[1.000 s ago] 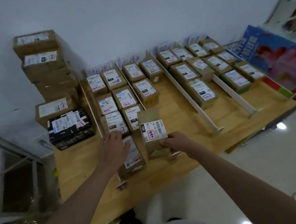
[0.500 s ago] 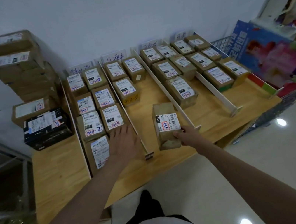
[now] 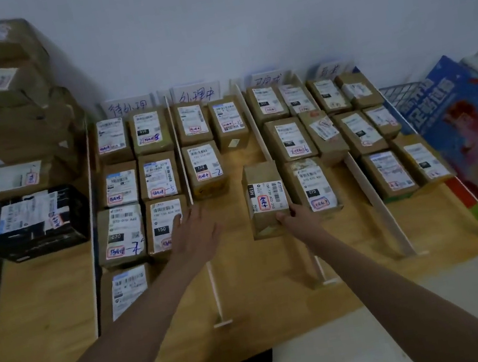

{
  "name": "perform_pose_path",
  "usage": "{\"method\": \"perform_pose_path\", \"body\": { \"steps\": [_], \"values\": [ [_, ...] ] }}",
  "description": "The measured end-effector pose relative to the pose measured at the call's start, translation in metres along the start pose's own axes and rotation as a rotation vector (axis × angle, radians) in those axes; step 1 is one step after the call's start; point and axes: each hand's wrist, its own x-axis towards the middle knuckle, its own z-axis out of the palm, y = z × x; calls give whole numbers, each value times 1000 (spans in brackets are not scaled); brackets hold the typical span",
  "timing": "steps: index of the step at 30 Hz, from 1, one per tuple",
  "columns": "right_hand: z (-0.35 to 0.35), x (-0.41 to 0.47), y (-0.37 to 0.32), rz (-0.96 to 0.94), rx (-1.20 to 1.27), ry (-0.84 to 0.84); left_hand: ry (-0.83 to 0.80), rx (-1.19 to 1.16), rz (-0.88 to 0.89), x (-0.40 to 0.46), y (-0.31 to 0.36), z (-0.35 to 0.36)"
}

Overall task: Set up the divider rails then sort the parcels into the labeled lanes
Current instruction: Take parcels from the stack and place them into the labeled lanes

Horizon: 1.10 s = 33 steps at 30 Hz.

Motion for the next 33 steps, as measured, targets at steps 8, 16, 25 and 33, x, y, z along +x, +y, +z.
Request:
{"method": "perform_pose_path", "body": {
  "steps": [8, 16, 25, 33],
  "values": [
    [-2, 124, -34, 33, -49, -71, -26, -23, -135, 76, -4, 7],
    [20, 184, -44, 60, -99, -122, -19, -58, -138, 96, -5, 22],
    [19, 184, -42, 35, -132, -99, -1, -18, -116, 87, 1, 26],
    [-9, 129, -46, -168, -274, 4, -36, 41, -120, 63, 6, 0]
  ]
}}
